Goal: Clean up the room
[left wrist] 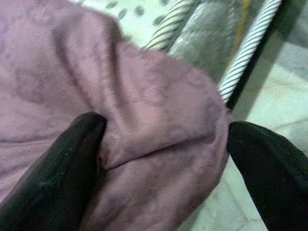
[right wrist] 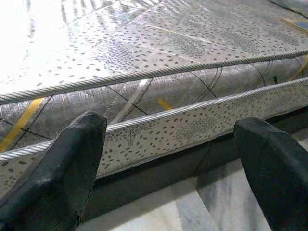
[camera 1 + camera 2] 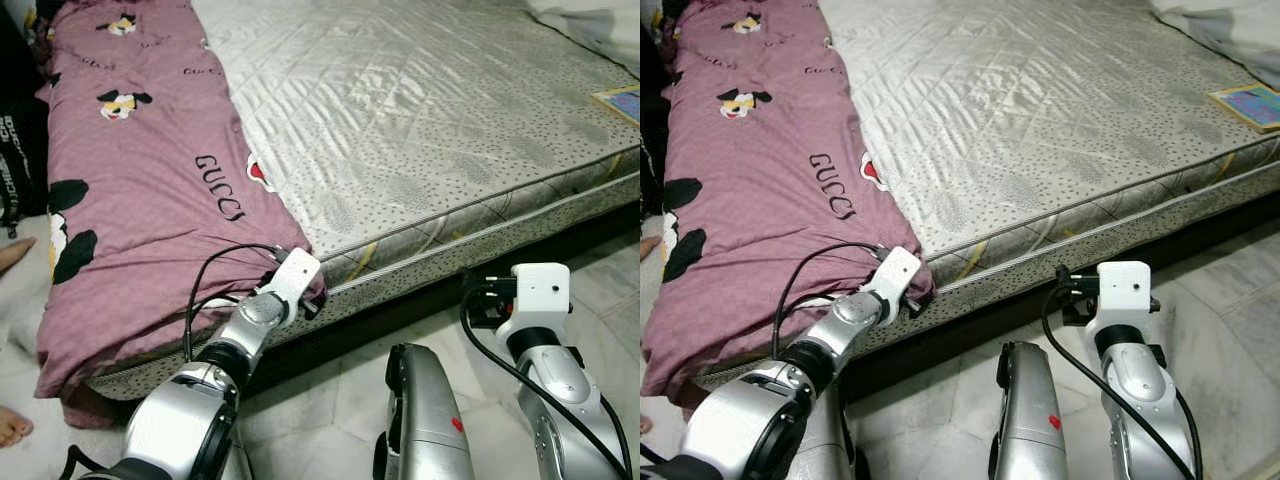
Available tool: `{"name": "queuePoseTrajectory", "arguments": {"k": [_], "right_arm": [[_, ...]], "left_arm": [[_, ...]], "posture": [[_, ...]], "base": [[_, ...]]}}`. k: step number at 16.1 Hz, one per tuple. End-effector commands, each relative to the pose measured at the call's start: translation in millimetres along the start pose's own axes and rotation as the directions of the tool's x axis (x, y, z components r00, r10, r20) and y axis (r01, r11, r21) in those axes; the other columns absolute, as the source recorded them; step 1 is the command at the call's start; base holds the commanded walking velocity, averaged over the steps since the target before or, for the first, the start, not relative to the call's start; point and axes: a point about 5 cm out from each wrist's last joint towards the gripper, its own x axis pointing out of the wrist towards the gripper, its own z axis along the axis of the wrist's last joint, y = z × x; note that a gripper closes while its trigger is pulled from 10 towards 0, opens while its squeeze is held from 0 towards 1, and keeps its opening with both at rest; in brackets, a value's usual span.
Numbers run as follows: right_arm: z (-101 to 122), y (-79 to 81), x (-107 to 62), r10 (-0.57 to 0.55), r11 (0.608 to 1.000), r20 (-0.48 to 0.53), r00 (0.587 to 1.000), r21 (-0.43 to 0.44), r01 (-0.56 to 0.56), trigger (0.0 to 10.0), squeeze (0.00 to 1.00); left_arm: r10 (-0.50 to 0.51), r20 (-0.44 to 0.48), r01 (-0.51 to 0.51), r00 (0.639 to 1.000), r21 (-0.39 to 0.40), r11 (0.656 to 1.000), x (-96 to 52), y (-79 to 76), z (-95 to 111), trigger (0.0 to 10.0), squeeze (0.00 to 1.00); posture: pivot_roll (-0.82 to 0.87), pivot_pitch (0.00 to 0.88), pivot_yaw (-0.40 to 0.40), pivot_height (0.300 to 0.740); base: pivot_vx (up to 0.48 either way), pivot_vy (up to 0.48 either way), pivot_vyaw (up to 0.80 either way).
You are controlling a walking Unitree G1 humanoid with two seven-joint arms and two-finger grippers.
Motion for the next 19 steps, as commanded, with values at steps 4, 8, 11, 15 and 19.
{"name": "queuePoseTrajectory", "arguments": {"k": [4, 8, 11, 15, 19], "right_arm": [[4, 7.6, 7.4, 0.012, 1.000, 0.024, 1.000, 0.011, -0.012, 10.0, 0.00], [5, 13.2, 11.0, 0.010, 0.999, 0.045, 0.999, 0.035, -0.011, 10.0, 0.00], [8, 22.6, 16.5, 0.024, 0.998, 0.067, 0.997, 0.059, -0.028, 10.0, 0.00], [8, 44.8, 27.2, 0.068, 0.993, 0.080, 0.994, 0.095, -0.076, 10.0, 0.00], [11, 62.9, 47.5, 0.098, 0.983, 0.104, 0.990, 0.146, -0.113, 10.0, 0.00]], "left_arm": [[-0.057, 0.079, 0.055, 0.995, 0.022, 0.998, 2.5, -13.5, 12, 10.0, 0.00], [-0.086, 0.289, 0.056, 0.953, 0.110, 0.992, 0.5, -10.6, 56, 10.0, 0.00], [-0.096, 0.375, 0.034, 0.922, 0.168, 0.985, -4.8, -7.3, 72, 10.0, 0.00], [0.126, 0.525, -0.200, 0.842, 0.087, 0.976, -31.1, 24.9, 78, 10.0, 0.00], [0.526, 0.461, -0.464, 0.714, -0.252, 0.850, -95.7, 77.0, 19, 10.0, 0.00]], "posture": [[-0.16, 0.013, 0.018, 0.501], [-0.14, 0.003, 0.026, 0.501], [-0.11, 0.000, 0.034, 0.501], [-0.05, 0.000, 0.039, 0.501], [0.02, 0.000, 0.037, 0.501]], "base": [[0.000, 0.000, 0.00], [0.000, 0.000, 0.00], [0.000, 0.000, 0.00], [0.000, 0.000, 0.00], [0.000, 0.000, 0.00]]}}
